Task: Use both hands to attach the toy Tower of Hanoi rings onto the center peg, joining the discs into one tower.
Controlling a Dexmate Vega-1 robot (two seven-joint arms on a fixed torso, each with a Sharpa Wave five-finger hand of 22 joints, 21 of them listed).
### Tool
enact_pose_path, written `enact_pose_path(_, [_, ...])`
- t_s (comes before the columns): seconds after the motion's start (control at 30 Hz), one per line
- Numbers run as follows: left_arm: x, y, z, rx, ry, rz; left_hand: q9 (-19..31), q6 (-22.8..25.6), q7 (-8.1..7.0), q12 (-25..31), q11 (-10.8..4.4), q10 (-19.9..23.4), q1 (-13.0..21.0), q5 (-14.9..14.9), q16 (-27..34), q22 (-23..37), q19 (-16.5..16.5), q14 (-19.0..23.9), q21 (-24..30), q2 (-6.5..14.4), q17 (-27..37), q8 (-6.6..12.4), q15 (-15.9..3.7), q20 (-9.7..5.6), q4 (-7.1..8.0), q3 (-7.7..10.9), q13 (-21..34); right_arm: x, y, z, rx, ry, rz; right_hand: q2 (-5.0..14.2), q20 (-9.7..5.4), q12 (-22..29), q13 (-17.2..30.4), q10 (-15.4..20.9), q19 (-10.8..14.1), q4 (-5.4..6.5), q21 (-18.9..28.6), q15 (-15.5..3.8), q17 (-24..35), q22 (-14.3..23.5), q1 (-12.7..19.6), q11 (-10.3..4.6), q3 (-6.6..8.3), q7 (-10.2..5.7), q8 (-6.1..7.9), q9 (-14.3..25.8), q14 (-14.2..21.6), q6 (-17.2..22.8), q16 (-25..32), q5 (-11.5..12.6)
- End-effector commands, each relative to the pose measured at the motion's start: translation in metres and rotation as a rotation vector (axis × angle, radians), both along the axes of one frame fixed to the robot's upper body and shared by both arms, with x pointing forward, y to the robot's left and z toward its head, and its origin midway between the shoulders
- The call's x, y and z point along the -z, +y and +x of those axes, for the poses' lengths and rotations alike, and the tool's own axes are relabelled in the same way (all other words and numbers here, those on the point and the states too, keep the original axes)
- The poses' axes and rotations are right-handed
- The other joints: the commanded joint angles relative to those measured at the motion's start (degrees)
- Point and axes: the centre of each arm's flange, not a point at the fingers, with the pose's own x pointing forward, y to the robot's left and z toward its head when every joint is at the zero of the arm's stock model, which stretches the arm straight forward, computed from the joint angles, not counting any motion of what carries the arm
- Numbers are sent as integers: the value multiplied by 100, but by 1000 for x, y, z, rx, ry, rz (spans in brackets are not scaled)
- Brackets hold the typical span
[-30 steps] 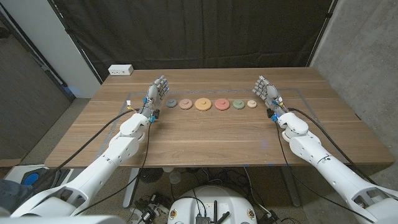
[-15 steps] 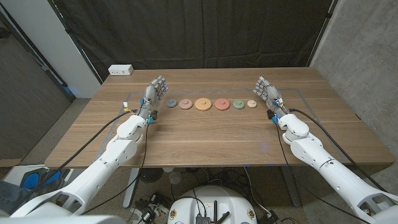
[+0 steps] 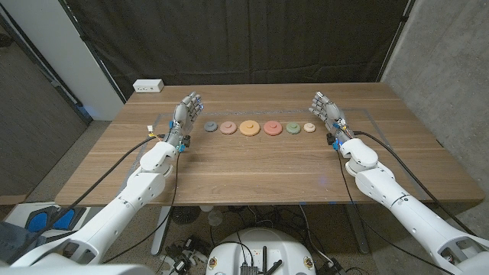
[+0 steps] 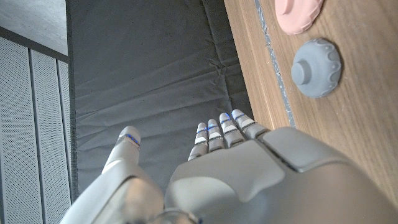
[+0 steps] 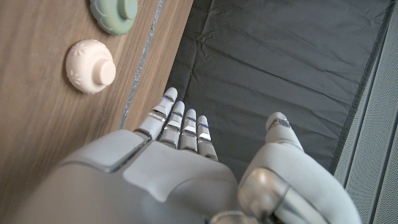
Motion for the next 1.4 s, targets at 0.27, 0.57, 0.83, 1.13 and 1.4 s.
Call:
enact_pose_path(0.27, [-1,1,2,-35,34,23,23,88,-169,130,49,460,11,26,172,39,452,752,115,27,58,-23,139,240,29,32,22,-3,2,1,-5,3,-12,55,198,85,13,145,399,-27,139,65,-2,42,75,-37,70,-154,12,32,377,12,150,45])
enact_pose_path(0.57, [-4,1,2,-47,39,27,26,111,-206,139,99,632,-50,27,228,72,1036,1146,300,30,87,-33,123,362,49,27,48,-3,0,2,17,0,4,123,328,192,114,332,1112,-31,401,108,125,107,128,-115,102,-233,45,55,1117,103,488,93])
enact_pose_path(0.83, [-4,1,3,-40,43,29,29,194,-175,226,132,981,-127,27,383,133,1592,1805,509,52,130,-16,51,338,79,31,81,-4,1,1,25,-17,13,186,99,326,255,563,1616,-38,640,-72,406,171,201,-194,129,-247,78,71,1810,226,890,130])
enact_pose_path(1.13, [-3,-2,3,-21,40,33,32,345,-112,273,137,1192,-181,30,540,198,2025,2365,710,84,196,14,-20,295,103,42,108,0,2,1,34,-20,26,142,-198,486,494,745,2370,-73,1189,-351,1049,399,316,-251,95,-241,96,89,2721,341,1565,157])
enact_pose_path(1.4, [-1,1,1,-20,39,44,36,570,-56,362,82,1458,-228,27,757,288,2488,3074,962,116,264,55,-179,227,131,55,146,1,5,0,31,-10,12,92,-489,554,692,909,3074,-57,1815,-832,1742,713,358,-246,17,-266,130,106,3603,489,2360,168])
